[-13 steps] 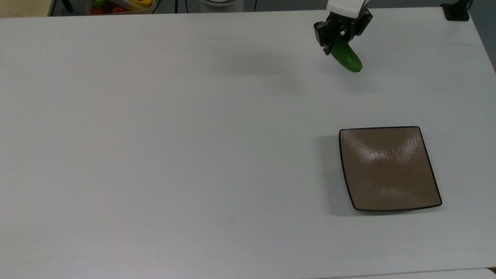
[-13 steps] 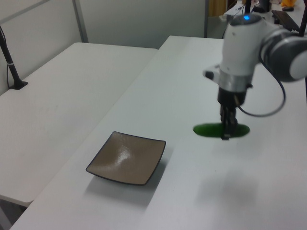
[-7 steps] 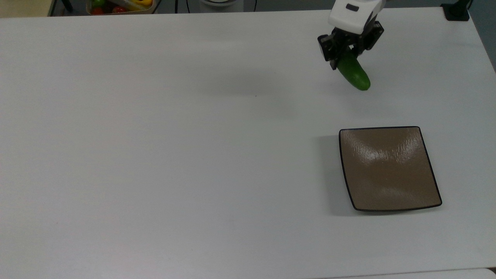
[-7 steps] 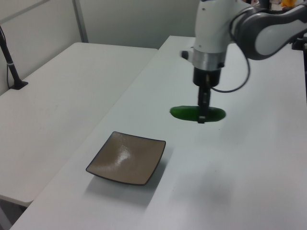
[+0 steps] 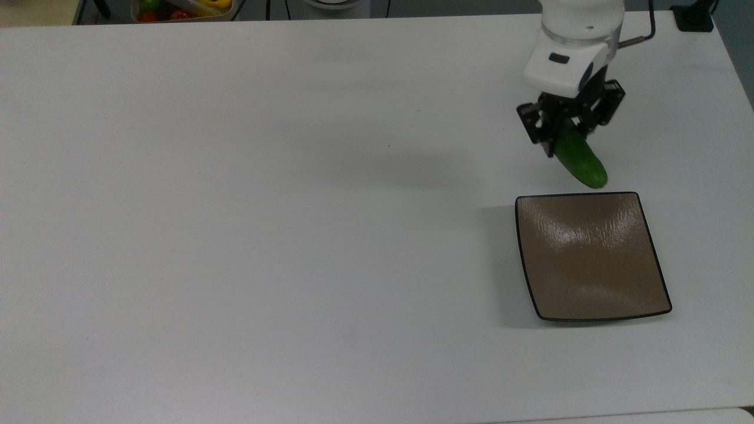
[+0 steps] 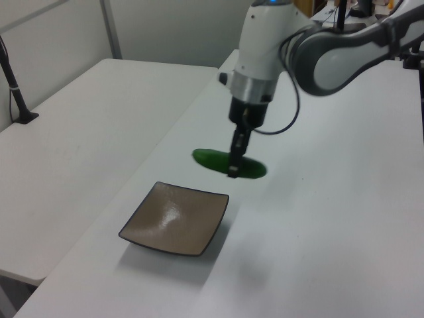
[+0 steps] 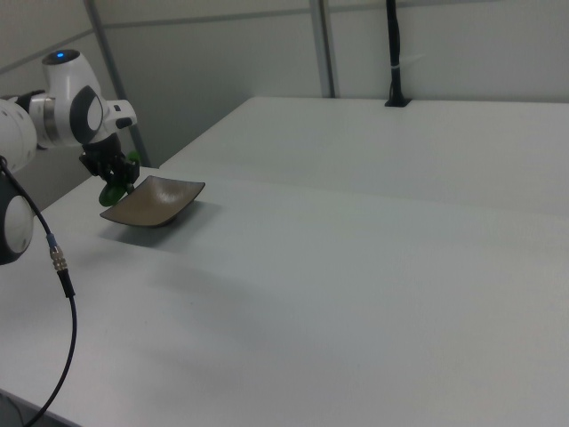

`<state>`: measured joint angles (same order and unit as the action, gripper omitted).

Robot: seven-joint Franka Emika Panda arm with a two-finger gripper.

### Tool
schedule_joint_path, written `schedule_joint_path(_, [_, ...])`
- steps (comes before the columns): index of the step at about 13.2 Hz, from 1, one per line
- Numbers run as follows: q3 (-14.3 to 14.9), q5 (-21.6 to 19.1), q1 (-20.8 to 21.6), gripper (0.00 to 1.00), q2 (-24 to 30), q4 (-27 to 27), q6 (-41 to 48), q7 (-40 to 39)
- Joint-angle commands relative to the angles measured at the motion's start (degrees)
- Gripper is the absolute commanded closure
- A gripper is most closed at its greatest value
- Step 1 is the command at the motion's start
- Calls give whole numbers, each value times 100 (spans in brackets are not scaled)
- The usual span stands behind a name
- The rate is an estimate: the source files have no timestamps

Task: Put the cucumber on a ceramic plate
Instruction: 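Lower the cucumber onto the plate and open the gripper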

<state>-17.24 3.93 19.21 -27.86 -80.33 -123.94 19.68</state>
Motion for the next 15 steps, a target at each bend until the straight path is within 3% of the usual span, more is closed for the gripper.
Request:
schedule_joint_path(1, [247, 55, 320, 97, -430, 254, -865, 369])
schedule_joint_path(8, [905, 116, 829, 95, -1316, 579, -2308, 546])
schedule_joint_path(12, [1047, 125, 900, 93, -1616, 606, -2871, 546])
schedule_joint_path(15, [1056, 125, 953, 81, -1827, 597, -3214, 563])
